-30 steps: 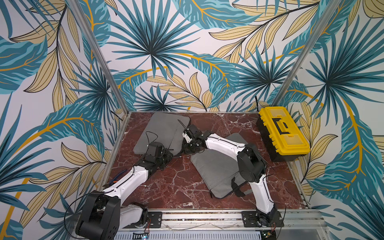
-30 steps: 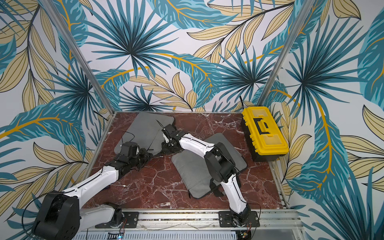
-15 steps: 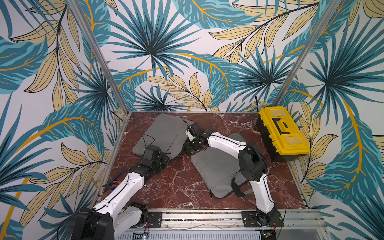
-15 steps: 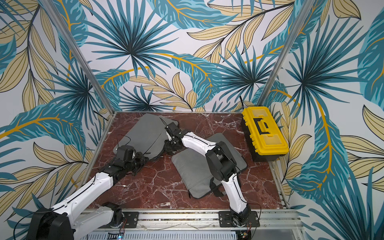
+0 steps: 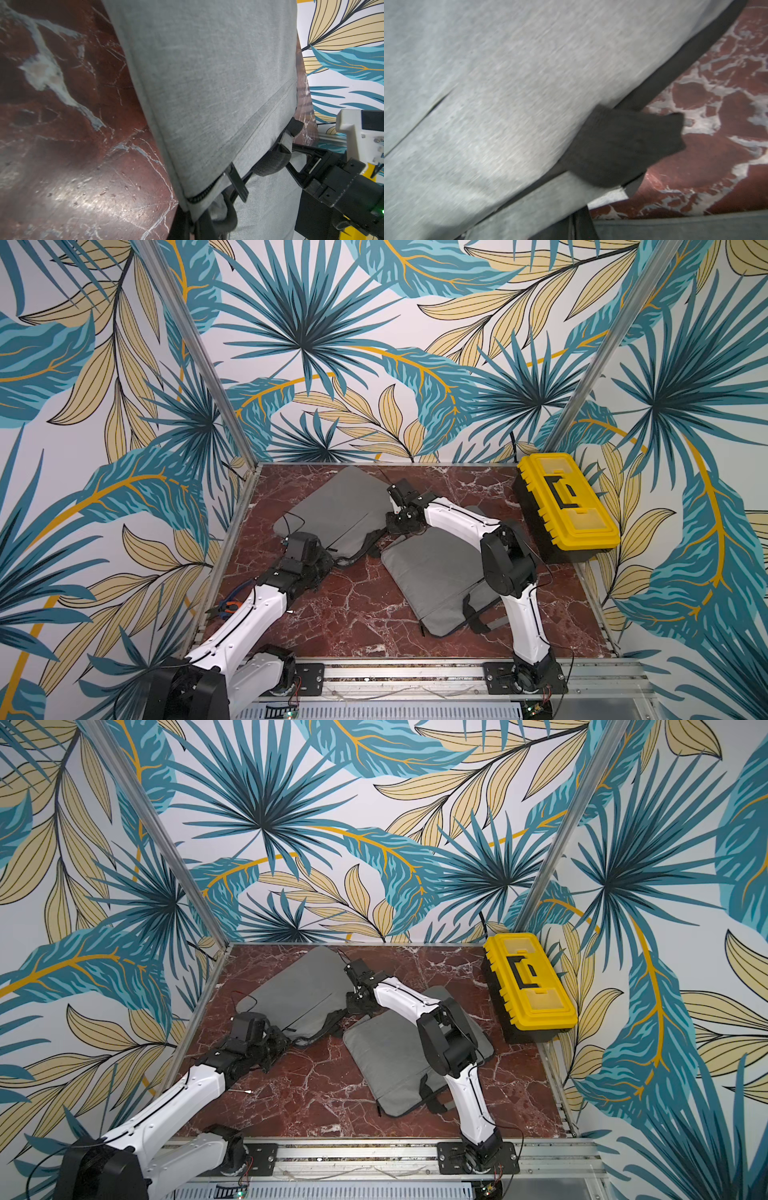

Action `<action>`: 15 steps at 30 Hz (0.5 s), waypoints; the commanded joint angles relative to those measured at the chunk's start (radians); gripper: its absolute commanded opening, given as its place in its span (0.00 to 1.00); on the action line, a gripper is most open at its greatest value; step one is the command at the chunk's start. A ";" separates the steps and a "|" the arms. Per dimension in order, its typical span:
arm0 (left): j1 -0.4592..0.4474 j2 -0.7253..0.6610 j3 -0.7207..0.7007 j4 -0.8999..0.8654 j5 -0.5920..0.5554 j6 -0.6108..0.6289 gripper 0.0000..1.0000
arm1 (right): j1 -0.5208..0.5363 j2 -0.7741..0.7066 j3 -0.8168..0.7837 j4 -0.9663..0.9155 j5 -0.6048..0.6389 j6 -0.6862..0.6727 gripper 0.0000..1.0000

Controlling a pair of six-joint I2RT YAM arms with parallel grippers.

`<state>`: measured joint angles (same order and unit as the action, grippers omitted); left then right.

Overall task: Open the zippered laptop bag and take out the laptop
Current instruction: Unzip the zipper on the zippered laptop bag.

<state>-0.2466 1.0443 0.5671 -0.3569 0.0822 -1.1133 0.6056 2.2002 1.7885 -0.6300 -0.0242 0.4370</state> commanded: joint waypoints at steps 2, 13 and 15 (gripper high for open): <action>0.031 -0.024 -0.019 -0.011 -0.133 -0.010 0.00 | -0.043 0.037 0.015 -0.068 0.125 0.003 0.00; 0.030 -0.024 -0.018 -0.025 -0.182 -0.019 0.00 | -0.056 0.055 0.049 -0.087 0.125 -0.012 0.00; 0.031 -0.023 -0.018 -0.027 -0.185 -0.022 0.00 | -0.060 0.057 0.052 -0.087 0.123 -0.013 0.00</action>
<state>-0.2424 1.0443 0.5671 -0.3817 0.0273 -1.1244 0.5888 2.2341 1.8240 -0.6537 -0.0040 0.4290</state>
